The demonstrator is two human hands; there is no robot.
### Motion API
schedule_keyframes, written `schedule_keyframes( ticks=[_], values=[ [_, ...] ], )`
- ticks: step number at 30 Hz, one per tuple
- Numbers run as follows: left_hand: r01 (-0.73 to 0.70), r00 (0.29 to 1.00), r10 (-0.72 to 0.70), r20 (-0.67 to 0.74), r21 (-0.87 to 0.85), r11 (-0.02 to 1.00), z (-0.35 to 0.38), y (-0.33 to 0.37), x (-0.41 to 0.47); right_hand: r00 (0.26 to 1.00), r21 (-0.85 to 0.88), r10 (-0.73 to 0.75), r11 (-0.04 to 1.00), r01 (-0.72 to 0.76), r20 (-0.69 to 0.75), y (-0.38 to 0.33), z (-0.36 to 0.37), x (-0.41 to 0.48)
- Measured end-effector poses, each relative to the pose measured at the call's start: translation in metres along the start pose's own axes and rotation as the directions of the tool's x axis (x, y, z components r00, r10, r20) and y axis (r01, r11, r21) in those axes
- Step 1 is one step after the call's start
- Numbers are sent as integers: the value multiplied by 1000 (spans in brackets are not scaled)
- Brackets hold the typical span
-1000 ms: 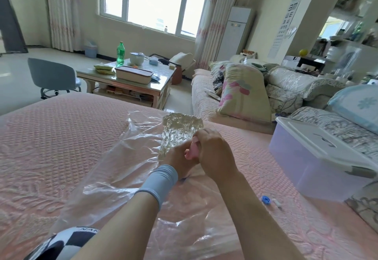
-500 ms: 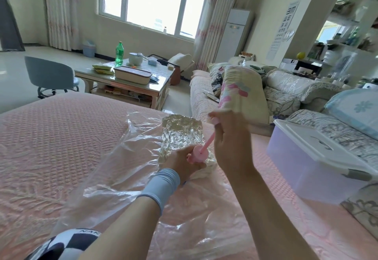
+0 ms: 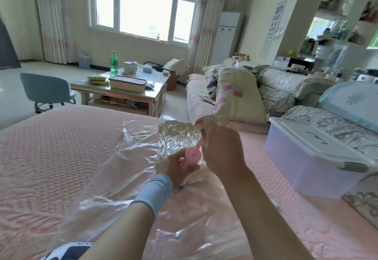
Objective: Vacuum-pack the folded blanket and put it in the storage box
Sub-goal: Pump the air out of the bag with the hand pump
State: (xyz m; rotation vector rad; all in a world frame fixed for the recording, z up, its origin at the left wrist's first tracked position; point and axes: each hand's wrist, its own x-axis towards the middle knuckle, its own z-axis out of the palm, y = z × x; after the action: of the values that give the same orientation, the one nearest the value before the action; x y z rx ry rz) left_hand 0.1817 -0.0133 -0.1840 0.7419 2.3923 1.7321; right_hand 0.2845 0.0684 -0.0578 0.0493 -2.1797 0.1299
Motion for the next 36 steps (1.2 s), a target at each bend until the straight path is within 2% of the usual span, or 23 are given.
schedule_keyframes(
  ticks=[4,7,9,11,13,14,19,21,24,27,31,32,34,36],
  values=[
    [3,1000,-2,-18,61,998,3,-1,-1,948,33,-108,992,123,-299,4,-11,4],
    [6,1000,-6,-4,57,998,4,-1,-2,937,93,-128,982,166,-325,8,2,0],
    [0,1000,0,-2,41,999,3,2,-7,975,120,-51,990,78,-217,12,14,-8],
    [2,1000,-1,-20,53,999,2,7,-11,996,119,57,991,-64,62,14,28,-23],
    [-9,999,12,-35,108,994,2,10,-14,932,67,113,987,-144,345,15,43,-39],
    [-14,999,20,-44,141,990,2,9,-14,913,38,111,990,-137,393,15,49,-43],
    [-16,998,25,-50,170,985,4,7,-13,948,-37,50,999,-40,315,13,41,-37],
    [-13,999,18,-38,135,991,3,5,-11,964,-26,49,999,-44,260,6,29,-28],
    [-1,999,5,-34,107,994,1,5,-10,996,-54,46,998,-42,73,0,5,-9],
    [-1,999,9,-50,152,988,3,6,-10,990,-52,32,998,-40,-141,2,-17,4],
    [-8,998,19,-65,160,987,4,2,-10,955,0,-112,993,116,-276,7,-16,3],
    [-8,997,20,-68,167,986,4,2,-10,950,22,-136,989,148,-280,10,-10,2],
    [-6,998,15,-60,155,988,5,2,-10,976,75,-71,993,88,-204,14,7,-7],
    [-6,999,12,-47,124,992,4,2,-10,998,108,41,993,-45,40,15,27,-22]
  ],
)
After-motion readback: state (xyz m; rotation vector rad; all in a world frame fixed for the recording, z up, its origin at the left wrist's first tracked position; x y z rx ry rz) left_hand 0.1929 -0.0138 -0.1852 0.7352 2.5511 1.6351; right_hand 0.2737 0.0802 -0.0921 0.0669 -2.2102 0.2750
